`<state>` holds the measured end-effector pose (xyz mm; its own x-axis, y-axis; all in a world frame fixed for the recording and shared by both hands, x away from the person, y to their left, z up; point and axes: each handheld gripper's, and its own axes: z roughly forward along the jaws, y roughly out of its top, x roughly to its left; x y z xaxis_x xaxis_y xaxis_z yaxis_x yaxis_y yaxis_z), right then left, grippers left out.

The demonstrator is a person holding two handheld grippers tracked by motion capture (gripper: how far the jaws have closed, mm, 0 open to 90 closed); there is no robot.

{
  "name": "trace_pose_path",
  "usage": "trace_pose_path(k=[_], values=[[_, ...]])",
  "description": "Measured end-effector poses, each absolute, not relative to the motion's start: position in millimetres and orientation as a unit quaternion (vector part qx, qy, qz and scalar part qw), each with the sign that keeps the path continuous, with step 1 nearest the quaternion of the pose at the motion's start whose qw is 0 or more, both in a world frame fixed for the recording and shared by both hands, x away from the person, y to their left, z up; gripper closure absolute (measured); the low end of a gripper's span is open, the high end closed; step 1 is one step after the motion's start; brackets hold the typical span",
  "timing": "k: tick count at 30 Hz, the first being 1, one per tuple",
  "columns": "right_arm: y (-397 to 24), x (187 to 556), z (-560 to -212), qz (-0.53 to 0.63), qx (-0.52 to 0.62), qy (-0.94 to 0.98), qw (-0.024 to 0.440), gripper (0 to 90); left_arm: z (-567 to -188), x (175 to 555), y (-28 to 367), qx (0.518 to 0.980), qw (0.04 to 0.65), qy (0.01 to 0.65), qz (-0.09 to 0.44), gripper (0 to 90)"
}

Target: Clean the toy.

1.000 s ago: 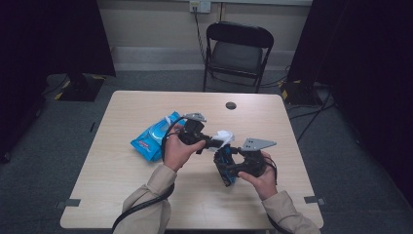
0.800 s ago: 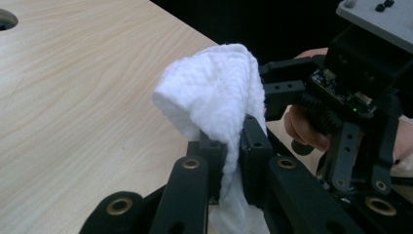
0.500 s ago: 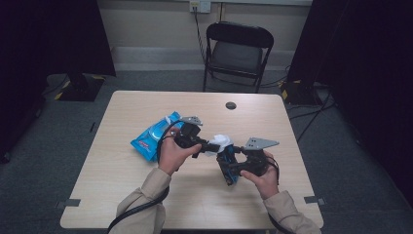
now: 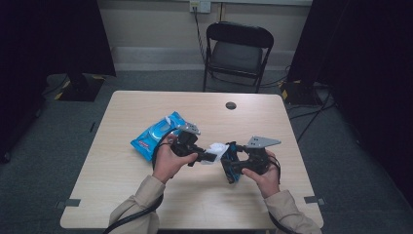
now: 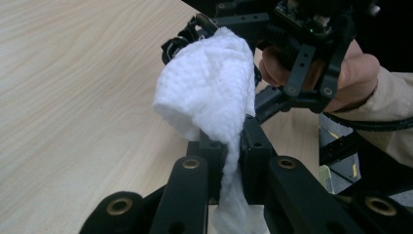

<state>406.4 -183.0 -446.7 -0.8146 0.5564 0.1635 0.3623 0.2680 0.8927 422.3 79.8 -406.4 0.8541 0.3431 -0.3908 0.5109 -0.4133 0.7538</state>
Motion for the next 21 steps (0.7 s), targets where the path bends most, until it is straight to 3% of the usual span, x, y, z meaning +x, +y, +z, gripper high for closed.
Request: trace_pose_path(k=[11,21], values=[[-183.0,406.6,-445.8,0.531,0.289,0.791,0.096,25.4,-416.8,415.1,88.5,0.836,0.475,0.256,-0.098,82.9],[-182.6,404.3,-442.6,0.536,0.281,0.790,0.094,25.4,-386.1,433.1,109.8,0.805,0.516,0.291,-0.044,82.5]])
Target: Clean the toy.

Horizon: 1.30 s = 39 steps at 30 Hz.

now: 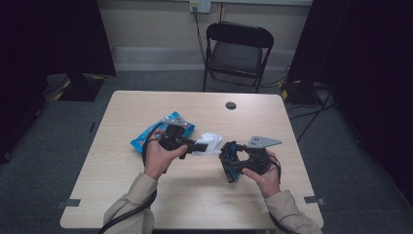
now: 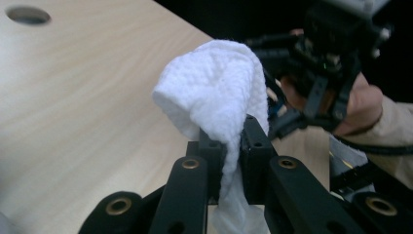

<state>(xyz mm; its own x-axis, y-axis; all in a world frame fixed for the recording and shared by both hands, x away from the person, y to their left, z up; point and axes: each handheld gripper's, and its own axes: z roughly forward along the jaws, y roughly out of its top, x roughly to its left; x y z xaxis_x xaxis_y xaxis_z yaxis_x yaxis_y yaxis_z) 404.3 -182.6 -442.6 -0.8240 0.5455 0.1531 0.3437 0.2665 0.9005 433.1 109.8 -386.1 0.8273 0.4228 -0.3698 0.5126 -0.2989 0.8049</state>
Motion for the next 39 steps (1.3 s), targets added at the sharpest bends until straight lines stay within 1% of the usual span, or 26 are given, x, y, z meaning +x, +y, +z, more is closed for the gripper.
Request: trace_pose_path(k=[10,16,17,20,22,31,39], values=[[-177.7,398.7,-439.2,0.544,0.264,0.791,0.089,25.4,-368.6,451.2,88.8,0.802,0.516,0.300,-0.025,82.4],[-174.4,396.8,-437.3,0.548,0.255,0.792,0.086,25.4,-380.2,454.3,69.8,0.815,0.496,0.297,-0.039,82.1],[-174.1,396.7,-437.2,0.548,0.254,0.792,0.086,25.4,-384.3,454.1,64.8,0.816,0.494,0.297,-0.048,82.1],[-174.1,396.4,-437.1,0.549,0.252,0.793,0.084,25.4,-391.6,454.3,58.0,0.820,0.487,0.295,-0.049,82.2],[-176.1,396.5,-438.0,0.545,0.255,0.794,0.087,25.4,-394.5,455.1,57.8,0.819,0.489,0.296,-0.057,82.3],[-182.5,400.2,-439.6,0.545,0.268,0.789,0.091,25.4,-392.8,450.7,60.9,0.829,0.480,0.281,-0.062,82.4],[-181.7,400.3,-440.5,0.540,0.270,0.792,0.094,25.4,-395.8,444.2,69.6,0.827,0.483,0.278,-0.070,82.5]])
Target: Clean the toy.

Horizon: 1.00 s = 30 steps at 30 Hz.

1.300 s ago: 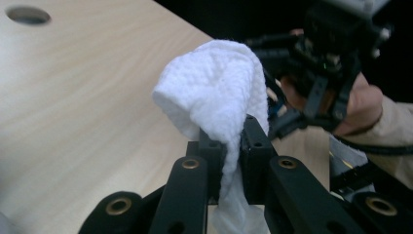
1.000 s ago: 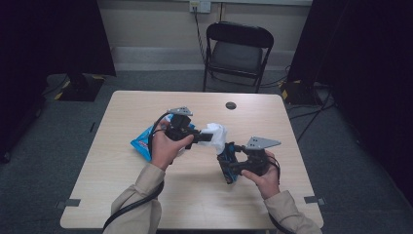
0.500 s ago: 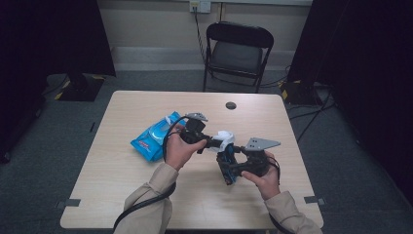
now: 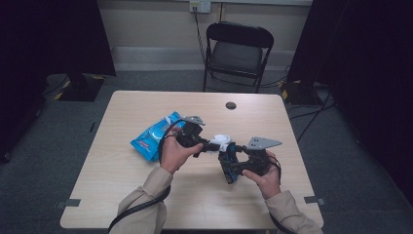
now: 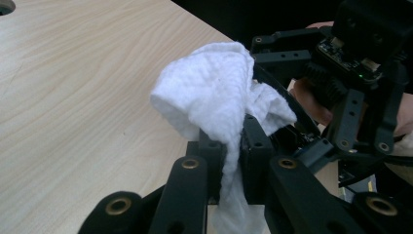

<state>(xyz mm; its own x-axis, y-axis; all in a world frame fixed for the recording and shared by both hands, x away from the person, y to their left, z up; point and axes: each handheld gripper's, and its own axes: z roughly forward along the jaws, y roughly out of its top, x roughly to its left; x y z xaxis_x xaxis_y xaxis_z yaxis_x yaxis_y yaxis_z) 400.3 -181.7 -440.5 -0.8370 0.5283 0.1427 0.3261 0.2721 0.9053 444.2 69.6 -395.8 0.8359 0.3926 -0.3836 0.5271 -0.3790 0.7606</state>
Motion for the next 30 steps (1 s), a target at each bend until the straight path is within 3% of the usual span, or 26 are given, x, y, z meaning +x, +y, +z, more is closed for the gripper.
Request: trace_pose_path(k=[13,20,30], values=[[-187.8,404.1,-441.8,0.542,0.286,0.784,0.097,25.4,-409.8,430.4,77.0,0.846,0.459,0.260,-0.073,82.4],[-187.0,402.3,-435.6,0.551,0.278,0.781,0.098,25.4,-414.4,435.3,94.8,0.822,0.486,0.294,-0.051,82.3],[-186.2,401.5,-431.8,0.558,0.274,0.778,0.095,25.4,-427.5,431.9,74.3,0.830,0.482,0.268,-0.083,82.2]])
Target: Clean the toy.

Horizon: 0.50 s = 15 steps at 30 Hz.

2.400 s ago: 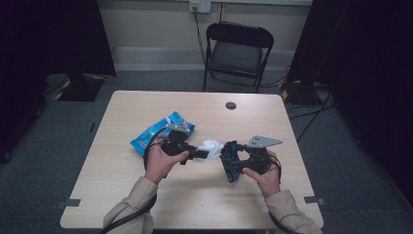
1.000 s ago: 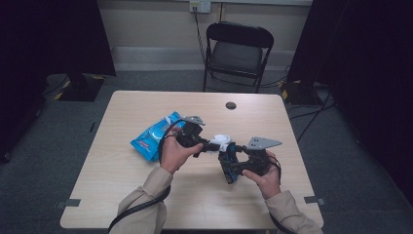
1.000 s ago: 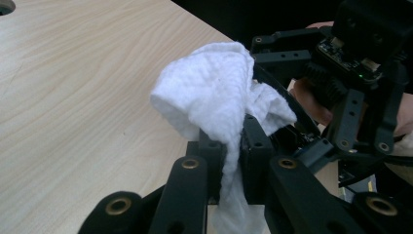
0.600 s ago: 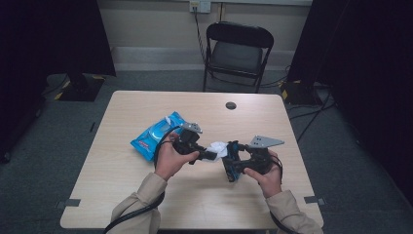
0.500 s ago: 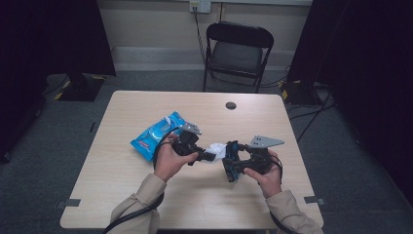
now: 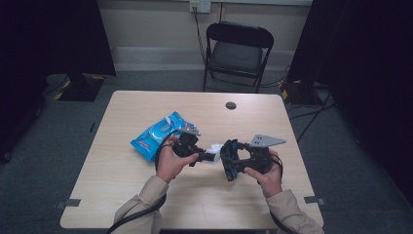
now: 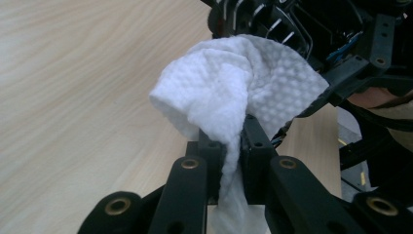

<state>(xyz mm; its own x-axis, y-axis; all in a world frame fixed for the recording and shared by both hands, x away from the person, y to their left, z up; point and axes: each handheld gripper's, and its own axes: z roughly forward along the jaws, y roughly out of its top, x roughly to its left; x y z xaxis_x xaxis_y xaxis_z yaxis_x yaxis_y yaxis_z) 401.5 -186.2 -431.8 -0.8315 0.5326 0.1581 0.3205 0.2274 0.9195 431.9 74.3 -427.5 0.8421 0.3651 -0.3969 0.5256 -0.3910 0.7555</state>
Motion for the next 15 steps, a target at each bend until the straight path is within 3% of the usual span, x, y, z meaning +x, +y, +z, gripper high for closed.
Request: trace_pose_path(k=[15], values=[[-183.0,401.2,-430.3,0.566,0.280,0.770,0.092,25.4,-452.7,418.1,52.4,0.844,0.462,0.253,-0.098,82.1]])
